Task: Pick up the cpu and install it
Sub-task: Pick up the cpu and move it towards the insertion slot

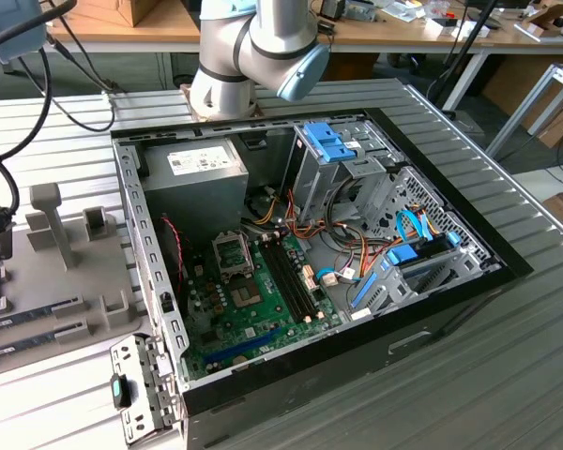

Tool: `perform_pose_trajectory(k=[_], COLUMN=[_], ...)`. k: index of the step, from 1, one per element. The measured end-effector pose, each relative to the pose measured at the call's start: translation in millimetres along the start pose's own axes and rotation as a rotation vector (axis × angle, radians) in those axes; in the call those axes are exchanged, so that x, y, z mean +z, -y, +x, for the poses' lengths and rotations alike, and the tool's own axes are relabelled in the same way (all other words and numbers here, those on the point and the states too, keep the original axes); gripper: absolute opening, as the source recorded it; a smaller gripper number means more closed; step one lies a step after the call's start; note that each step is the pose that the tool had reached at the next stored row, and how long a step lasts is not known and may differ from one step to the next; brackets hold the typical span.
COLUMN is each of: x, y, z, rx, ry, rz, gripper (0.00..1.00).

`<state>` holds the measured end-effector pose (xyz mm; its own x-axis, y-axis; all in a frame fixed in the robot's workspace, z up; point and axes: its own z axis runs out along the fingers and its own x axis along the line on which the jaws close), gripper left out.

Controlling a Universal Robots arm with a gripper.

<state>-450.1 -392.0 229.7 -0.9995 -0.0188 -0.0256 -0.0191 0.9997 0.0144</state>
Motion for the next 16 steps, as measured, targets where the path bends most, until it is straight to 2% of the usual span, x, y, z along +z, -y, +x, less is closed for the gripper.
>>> perform_pose_trajectory(k=[16], x=[8.1], y=[0.1], z=[0.2], rx=[-0.001], ry=[0.0001], rz=[0.0005], gripper=[0.56])
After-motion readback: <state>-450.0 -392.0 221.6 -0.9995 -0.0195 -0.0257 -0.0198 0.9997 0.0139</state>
